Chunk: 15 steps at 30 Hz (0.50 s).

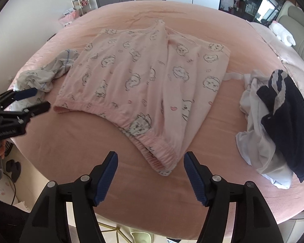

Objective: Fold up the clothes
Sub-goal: 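Move the left gripper to the pink pants' elastic cuff and grasp it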

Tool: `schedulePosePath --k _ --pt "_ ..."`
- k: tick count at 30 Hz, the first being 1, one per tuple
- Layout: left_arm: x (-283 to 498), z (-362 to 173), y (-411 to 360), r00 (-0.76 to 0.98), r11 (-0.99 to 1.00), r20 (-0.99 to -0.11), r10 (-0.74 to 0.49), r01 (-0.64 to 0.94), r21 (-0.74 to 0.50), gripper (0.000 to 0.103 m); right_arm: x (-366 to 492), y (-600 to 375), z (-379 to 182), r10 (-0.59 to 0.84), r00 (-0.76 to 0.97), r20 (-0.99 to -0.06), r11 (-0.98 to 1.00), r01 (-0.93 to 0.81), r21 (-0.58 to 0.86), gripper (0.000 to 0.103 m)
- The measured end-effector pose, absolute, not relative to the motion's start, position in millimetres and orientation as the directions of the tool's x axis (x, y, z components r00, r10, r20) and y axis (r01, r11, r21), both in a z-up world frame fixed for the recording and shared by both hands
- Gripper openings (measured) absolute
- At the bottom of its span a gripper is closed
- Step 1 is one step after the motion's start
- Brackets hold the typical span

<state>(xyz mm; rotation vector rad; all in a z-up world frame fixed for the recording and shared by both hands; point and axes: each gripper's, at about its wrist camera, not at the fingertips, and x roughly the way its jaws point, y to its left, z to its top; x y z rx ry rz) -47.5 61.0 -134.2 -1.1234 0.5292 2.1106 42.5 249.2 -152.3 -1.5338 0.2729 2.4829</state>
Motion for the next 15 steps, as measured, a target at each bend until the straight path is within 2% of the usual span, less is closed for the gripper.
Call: schedulePosePath --k 4,15 --pt "-35 -133 80 -0.382 -0.632 -0.834 0.398 -0.773 0.052 0.081 38 254 -147 0.032 -0.453 -0.891 -0.954 -0.279 0.108 0.07" --pt "4 -134 161 -0.315 -0.458 -0.838 0.444 -0.884 0.09 0.081 46 317 -141 -0.08 -0.454 -0.887 -0.85 -0.434 0.299 0.07"
